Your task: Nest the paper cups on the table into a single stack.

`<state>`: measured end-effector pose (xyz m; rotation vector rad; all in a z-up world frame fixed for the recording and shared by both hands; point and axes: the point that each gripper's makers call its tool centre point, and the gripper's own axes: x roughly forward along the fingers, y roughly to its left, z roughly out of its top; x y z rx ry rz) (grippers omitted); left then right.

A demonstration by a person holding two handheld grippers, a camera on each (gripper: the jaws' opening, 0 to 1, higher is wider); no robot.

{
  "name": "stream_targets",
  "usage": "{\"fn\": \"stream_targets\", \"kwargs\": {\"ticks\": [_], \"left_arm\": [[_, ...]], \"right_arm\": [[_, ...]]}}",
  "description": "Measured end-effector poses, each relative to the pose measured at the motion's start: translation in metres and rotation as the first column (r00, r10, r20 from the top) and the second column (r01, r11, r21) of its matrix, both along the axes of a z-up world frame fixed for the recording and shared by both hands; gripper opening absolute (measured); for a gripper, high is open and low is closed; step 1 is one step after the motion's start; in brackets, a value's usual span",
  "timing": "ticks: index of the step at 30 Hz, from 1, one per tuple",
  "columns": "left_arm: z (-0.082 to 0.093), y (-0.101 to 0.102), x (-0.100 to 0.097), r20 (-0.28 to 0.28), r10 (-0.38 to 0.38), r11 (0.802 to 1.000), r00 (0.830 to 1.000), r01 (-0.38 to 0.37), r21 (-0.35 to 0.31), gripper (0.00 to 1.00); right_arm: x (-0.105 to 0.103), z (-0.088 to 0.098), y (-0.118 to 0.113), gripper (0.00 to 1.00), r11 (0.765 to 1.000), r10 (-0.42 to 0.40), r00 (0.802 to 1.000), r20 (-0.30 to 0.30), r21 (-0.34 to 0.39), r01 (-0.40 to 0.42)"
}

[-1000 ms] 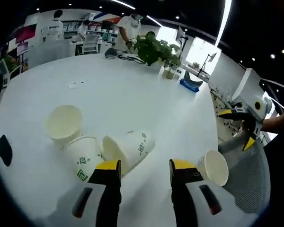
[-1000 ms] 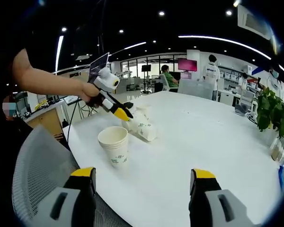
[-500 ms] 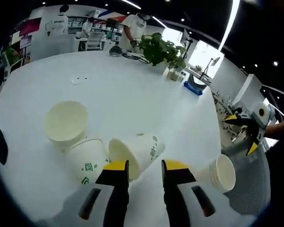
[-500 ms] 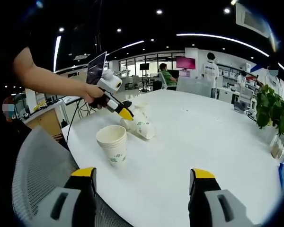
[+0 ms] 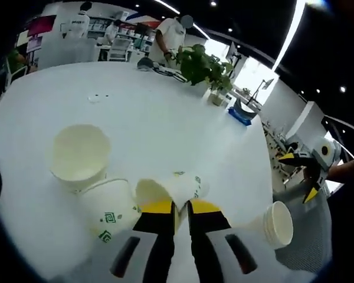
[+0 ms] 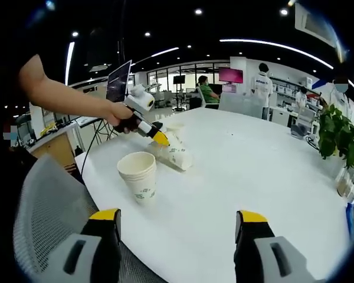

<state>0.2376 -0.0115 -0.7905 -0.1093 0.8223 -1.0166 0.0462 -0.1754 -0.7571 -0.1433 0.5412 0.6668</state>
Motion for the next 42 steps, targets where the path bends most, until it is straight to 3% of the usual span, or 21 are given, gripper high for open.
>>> {"fn": "stream_targets", "kwargs": {"ticks": [14, 30, 42], "left_arm": [[0.024, -0.014, -0.018, 0.007, -0.042, 0.996, 0.999, 0.043, -0.081, 0.0], [0.07, -0.021, -0.048, 0.085, -0.099, 0.992, 0.991, 0.105, -0.066, 0.0], [0.097, -0.01, -0.059, 0.136, -0.15, 0.988, 0.979, 0.154, -0.021, 0.0]], "right_arm": [[-0.001, 0.004, 0.001, 0.8, 1.0, 0.003, 1.0, 0.017, 0.006, -0.003], [-0.001, 0.009, 0.004, 0.79, 1.0, 0.016, 0.999, 0.041, 0.022, -0.017], [-0.002, 0.012, 0.006, 0.8, 0.999, 0.03, 0.998, 0.054, 0.027, -0.031]]}}
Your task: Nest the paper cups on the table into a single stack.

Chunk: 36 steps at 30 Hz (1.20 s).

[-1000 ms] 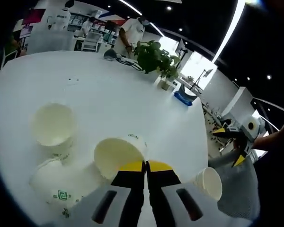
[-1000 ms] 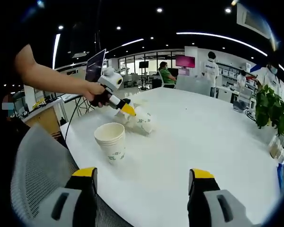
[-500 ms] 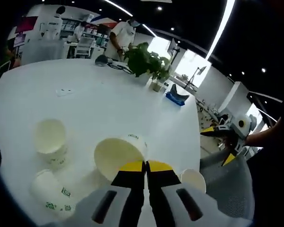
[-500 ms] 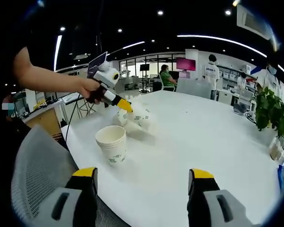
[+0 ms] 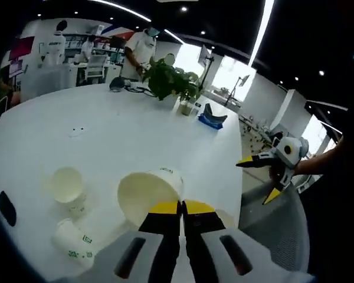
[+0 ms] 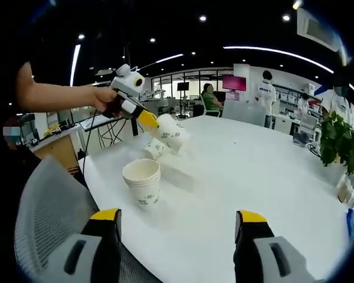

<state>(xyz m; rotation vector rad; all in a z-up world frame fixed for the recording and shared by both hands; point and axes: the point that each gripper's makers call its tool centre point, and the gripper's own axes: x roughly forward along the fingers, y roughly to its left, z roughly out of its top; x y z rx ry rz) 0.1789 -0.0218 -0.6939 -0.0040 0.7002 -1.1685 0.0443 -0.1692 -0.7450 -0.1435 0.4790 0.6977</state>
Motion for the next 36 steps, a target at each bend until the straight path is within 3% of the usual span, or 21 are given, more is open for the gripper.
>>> {"fn": "stream_targets", "kwargs": {"ticks": [13, 19, 36], "left_arm": [[0.025, 0.003, -0.029, 0.045, -0.101, 0.992, 0.994, 0.097, 0.075, 0.0], [0.038, -0.001, -0.044, 0.065, -0.136, 0.989, 0.988, 0.132, 0.066, 0.0], [0.041, -0.003, -0.082, 0.064, -0.229, 0.964, 0.971, 0.217, 0.155, 0.0]], "right_arm": [[0.001, 0.003, -0.001, 0.82, 1.0, 0.001, 1.0, 0.023, 0.0, -0.001], [0.001, 0.004, 0.0, 0.82, 1.0, 0.001, 1.0, 0.026, 0.002, -0.001], [0.002, 0.004, 0.0, 0.83, 1.0, 0.002, 0.999, 0.035, 0.002, -0.002]]}}
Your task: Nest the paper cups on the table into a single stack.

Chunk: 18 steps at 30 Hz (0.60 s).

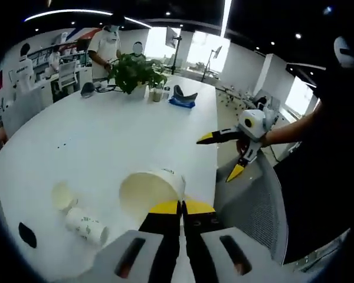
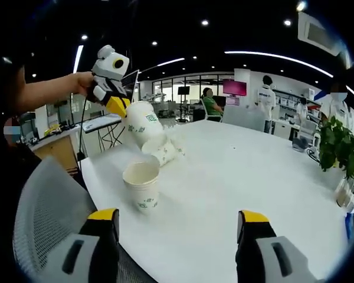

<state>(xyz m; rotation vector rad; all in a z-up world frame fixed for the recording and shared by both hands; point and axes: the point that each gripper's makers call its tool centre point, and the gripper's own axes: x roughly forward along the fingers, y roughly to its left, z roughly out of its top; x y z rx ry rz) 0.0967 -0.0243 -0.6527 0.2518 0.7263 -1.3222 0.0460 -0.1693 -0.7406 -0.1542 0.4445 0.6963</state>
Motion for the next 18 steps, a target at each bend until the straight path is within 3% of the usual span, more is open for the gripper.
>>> {"fn": "stream_targets", "kwargs": {"ticks": [18], "left_arm": [[-0.025, -0.007, -0.026, -0.008, -0.104, 0.985, 0.994, 0.105, 0.136, 0.0]], "right_arm": [[0.0, 0.0, 0.0, 0.82, 1.0, 0.0, 1.0, -0.002, -0.001, 0.0]]}}
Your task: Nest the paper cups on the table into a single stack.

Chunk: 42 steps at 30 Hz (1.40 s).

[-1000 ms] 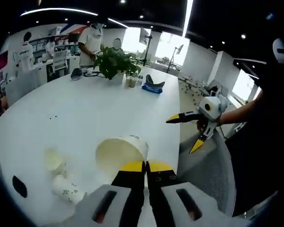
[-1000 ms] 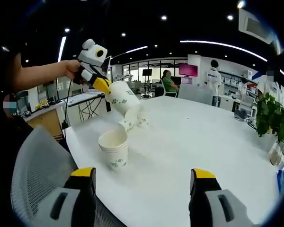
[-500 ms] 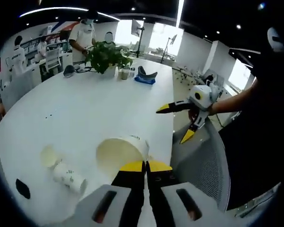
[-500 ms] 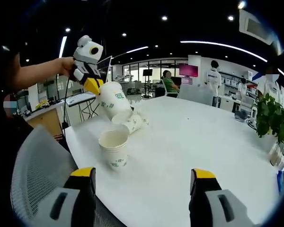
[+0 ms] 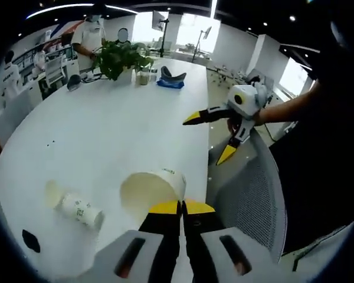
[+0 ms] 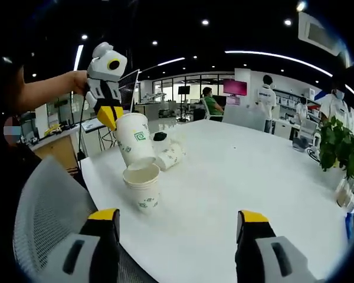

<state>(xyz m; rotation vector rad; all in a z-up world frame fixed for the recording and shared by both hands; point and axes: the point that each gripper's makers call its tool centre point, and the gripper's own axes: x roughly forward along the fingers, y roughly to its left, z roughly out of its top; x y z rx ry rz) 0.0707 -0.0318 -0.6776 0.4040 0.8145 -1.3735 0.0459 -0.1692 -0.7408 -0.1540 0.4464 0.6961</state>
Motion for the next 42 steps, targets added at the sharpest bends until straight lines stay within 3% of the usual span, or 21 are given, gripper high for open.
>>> {"fn": "stream_targets", "kwargs": {"ticks": [25, 34, 42], "left_arm": [[-0.039, -0.005, -0.001, 0.027, -0.103, 0.978, 0.994, 0.096, 0.187, 0.0], [-0.052, -0.017, -0.004, 0.005, -0.132, 0.974, 0.991, 0.128, 0.188, 0.0], [-0.061, -0.022, -0.003, -0.038, -0.108, 0.979, 0.993, 0.113, 0.168, 0.01]], "right_arm": [[0.002, 0.0, -0.004, 0.8, 1.0, -0.019, 1.0, 0.0, 0.004, 0.019], [0.002, 0.001, -0.004, 0.8, 1.0, -0.021, 1.0, 0.0, 0.003, 0.021], [0.002, 0.0, -0.003, 0.8, 1.0, -0.021, 1.0, -0.004, 0.003, 0.021]]}}
